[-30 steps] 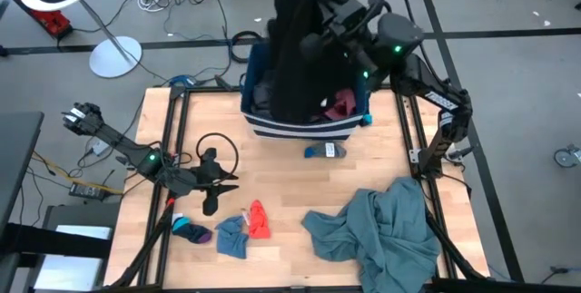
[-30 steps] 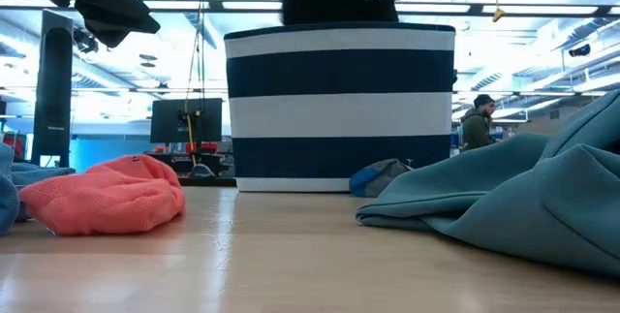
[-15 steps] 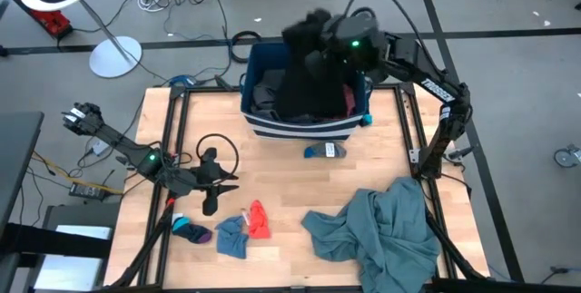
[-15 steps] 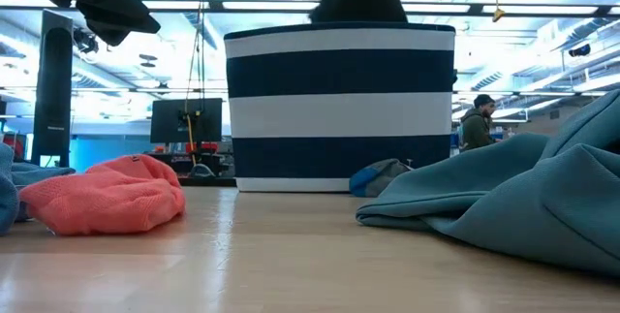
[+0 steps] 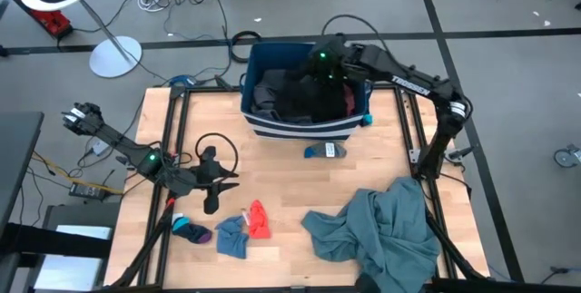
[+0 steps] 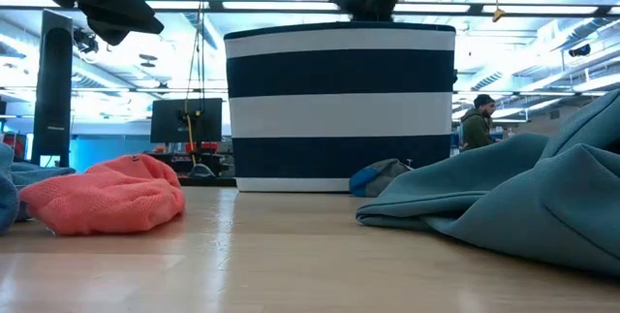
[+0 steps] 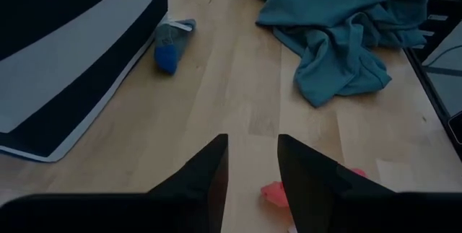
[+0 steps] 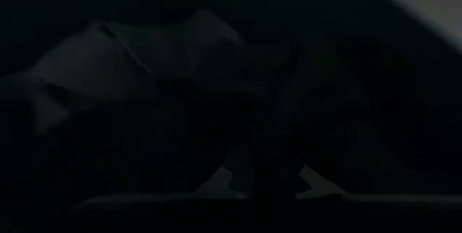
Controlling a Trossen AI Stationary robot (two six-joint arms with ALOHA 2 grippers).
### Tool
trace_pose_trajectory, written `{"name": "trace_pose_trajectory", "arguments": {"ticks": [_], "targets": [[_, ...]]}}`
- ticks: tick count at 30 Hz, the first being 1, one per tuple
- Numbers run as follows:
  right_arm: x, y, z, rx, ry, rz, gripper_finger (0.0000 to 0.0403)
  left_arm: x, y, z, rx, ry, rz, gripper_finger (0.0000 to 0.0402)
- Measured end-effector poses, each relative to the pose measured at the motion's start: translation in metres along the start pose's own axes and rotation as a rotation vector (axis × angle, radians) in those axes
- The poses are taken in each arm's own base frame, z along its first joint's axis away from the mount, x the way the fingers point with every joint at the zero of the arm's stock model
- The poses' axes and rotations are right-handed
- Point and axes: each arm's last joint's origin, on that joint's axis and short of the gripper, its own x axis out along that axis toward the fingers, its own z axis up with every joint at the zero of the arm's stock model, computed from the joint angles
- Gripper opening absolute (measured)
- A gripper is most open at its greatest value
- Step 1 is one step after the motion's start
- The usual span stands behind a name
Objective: Sort clothes
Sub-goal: Put the black shorts into the blue laundry organizer
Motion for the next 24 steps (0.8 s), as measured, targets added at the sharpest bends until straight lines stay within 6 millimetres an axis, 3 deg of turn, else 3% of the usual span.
{"name": "trace_pose_trajectory", "arguments": {"ticks": [6, 11, 18, 24], "targets": [[0.053, -0.024, -0.026, 0.145, 0.067, 0.021, 0.0004, 0.0, 0.0, 0.0, 0.0, 0.0, 0.0, 0.0126], [0.083, -0.035, -0.053, 0.193, 0.123, 0.033, 0.0004, 0.0, 0.0, 0.0, 0.002, -0.001, 0.002, 0.0126], [0.1, -0.041, -0.076, 0.197, 0.163, 0.011, 0.0024, 0.0, 0.0, 0.0, 0.003, -0.003, 0.007, 0.0126], [0.098, -0.04, -0.071, 0.193, 0.146, 0.021, 0.0095, 0.0, 0.0, 0.0, 0.004, -0.003, 0.008, 0.0126]]}}
